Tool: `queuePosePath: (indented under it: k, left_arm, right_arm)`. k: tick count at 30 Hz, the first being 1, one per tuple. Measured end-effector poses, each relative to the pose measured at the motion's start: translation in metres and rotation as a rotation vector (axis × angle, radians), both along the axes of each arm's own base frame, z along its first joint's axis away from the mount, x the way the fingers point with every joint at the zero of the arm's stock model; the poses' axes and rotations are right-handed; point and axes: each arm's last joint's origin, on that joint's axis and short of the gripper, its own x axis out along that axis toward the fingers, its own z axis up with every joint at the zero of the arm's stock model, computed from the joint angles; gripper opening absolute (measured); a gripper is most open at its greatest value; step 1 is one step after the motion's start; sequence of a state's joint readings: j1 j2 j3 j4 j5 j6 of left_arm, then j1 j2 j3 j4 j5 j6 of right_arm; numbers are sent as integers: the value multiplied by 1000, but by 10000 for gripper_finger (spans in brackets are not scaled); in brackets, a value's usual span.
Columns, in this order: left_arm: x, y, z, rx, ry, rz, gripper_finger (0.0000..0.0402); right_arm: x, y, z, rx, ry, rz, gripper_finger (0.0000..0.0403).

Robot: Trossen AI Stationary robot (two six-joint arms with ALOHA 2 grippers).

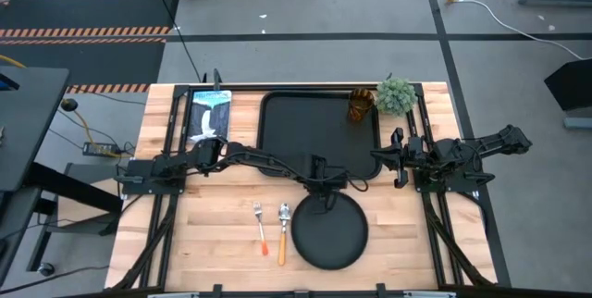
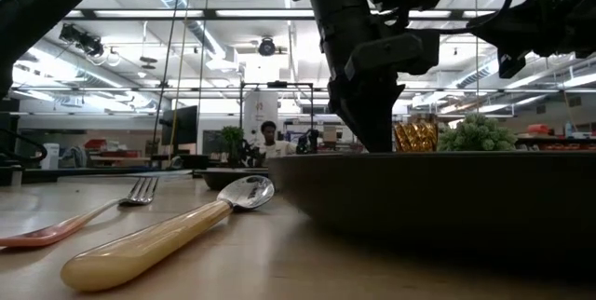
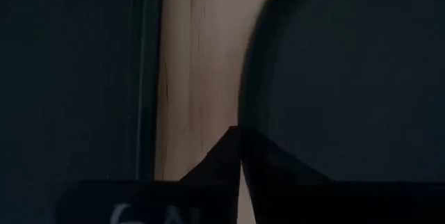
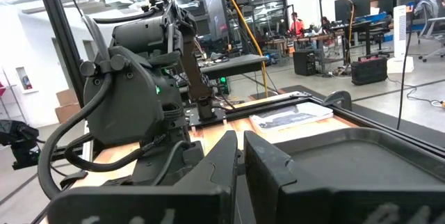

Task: Pick and place plate/cup/fork/spoon on tray
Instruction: Put the black plate on the right side of the black tray

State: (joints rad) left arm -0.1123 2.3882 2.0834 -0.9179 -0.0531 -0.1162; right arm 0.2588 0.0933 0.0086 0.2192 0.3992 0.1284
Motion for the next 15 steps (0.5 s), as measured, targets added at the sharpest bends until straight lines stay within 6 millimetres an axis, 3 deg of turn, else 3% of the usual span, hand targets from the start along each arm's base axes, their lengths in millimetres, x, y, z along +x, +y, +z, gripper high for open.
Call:
queuePosePath:
  k: [11, 15]
  left_arm:
    - [2, 2, 1, 46, -20, -52, 13]
    - [0, 3, 0, 46, -1, -55, 29]
  right_arm:
    - [0, 0, 0, 0, 0, 0, 34]
    - [0, 0, 0, 0, 0, 0, 34]
